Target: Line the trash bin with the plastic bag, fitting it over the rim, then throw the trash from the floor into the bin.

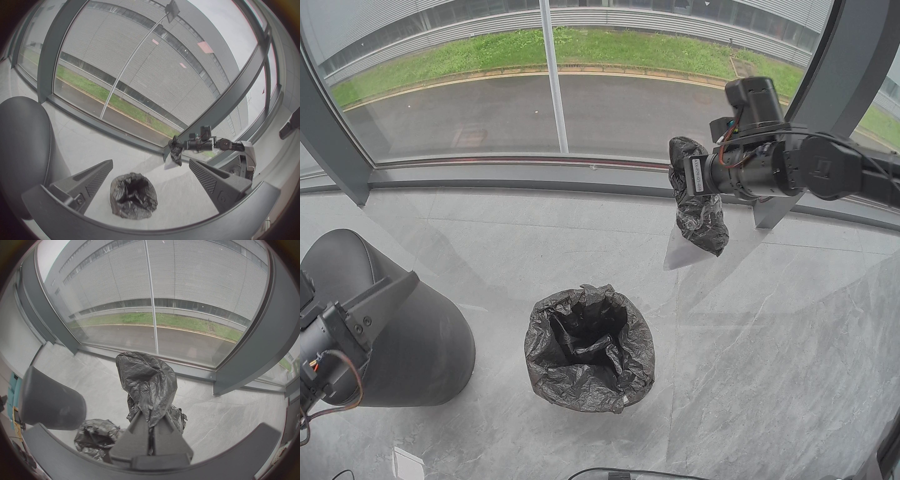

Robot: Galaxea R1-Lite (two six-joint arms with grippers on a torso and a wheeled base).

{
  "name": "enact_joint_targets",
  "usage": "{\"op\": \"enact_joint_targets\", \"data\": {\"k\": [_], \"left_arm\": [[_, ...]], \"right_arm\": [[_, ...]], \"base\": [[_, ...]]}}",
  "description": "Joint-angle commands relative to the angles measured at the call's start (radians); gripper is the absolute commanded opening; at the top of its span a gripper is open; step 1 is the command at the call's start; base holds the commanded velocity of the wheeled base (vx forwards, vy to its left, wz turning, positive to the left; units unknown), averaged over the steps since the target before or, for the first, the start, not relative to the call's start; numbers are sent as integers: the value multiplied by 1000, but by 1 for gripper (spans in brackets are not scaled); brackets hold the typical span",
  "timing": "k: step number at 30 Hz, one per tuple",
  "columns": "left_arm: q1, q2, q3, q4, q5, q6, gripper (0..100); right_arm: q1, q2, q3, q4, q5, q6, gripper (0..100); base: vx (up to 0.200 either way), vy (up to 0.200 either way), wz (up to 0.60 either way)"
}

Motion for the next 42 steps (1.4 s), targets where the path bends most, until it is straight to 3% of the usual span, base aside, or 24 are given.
{"op": "enact_joint_targets", "data": {"k": [1, 2, 6, 12, 18, 27, 38, 42], "left_arm": [[-43, -369, -157, 356, 13, 1, 100], [-28, -419, -190, 462, 20, 4, 100], [34, -527, -237, 677, 50, 11, 100], [98, -643, -185, 856, 124, 14, 100], [98, -651, -61, 842, 187, 45, 100], [103, -669, 146, 697, 248, 143, 100], [114, -703, 194, 686, 268, 160, 100], [161, -758, 211, 671, 368, 263, 100]], "right_arm": [[139, -318, 216, -5, -7, 13, 0], [165, -328, 228, -6, -7, 33, 0], [217, -324, 232, -8, -5, 108, 0], [271, -255, 249, -26, -4, 162, 0], [332, -140, 263, -161, -7, 155, 0], [360, 43, 262, -305, -34, 165, 0], [356, 207, 248, -428, -67, 166, 0], [361, 230, 269, -451, -100, 169, 0]], "base": [[0, 0, 0], [0, 0, 0], [0, 0, 0], [0, 0, 0], [0, 0, 0], [0, 0, 0], [0, 0, 0], [0, 0, 0]]}}
